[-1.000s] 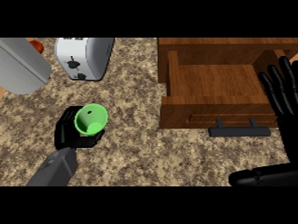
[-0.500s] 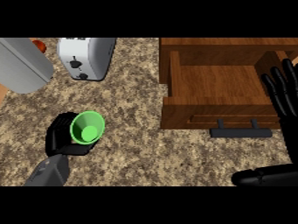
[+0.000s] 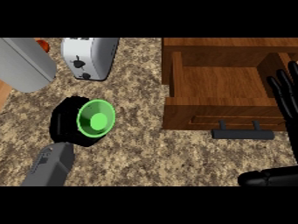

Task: Pick up the cup, place it into the drawer and close the drawer

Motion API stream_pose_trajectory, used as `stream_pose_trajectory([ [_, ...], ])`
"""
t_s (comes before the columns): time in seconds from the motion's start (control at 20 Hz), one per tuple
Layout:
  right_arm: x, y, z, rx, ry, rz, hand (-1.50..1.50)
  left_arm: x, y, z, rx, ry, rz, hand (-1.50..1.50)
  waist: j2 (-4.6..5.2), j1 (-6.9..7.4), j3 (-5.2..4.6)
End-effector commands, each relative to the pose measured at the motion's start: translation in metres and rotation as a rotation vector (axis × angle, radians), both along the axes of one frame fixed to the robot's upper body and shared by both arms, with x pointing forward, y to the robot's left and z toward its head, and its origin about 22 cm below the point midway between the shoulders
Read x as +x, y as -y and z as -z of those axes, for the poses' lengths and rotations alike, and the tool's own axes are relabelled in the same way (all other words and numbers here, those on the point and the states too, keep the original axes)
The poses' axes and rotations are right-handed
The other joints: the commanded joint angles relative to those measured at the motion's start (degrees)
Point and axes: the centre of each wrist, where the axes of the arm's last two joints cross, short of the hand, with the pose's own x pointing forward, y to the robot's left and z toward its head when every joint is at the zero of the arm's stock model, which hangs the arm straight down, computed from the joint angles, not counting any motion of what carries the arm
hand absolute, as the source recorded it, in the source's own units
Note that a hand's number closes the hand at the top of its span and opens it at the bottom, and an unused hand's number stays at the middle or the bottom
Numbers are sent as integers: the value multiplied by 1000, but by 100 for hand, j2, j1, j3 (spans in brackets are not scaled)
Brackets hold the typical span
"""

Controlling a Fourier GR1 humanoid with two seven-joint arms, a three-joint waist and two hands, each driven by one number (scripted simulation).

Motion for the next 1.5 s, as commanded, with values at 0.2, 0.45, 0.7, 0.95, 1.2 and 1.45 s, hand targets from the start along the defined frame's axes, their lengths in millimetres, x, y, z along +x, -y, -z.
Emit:
stream_pose_trajectory([
  [0.2,-4,-11,3,11,-12,-5,-150,8,35,-89,-8,52,114,150,13,-30,-7],
  [0.45,-2,-9,0,-7,1,4,-150,21,61,-134,-31,74,111,150,37,-87,-10],
  [0.7,6,6,8,-3,1,-7,-150,40,90,-188,10,107,133,150,39,-101,-9],
  [0.95,5,-5,-12,3,22,-5,-150,61,129,-222,56,112,105,150,49,-139,-11],
  [1.2,6,1,8,-4,2,2,-150,55,145,-236,87,98,119,150,39,-112,-10],
  [1.45,6,3,9,19,-10,1,-150,90,171,-259,140,53,137,150,58,-177,-9],
])
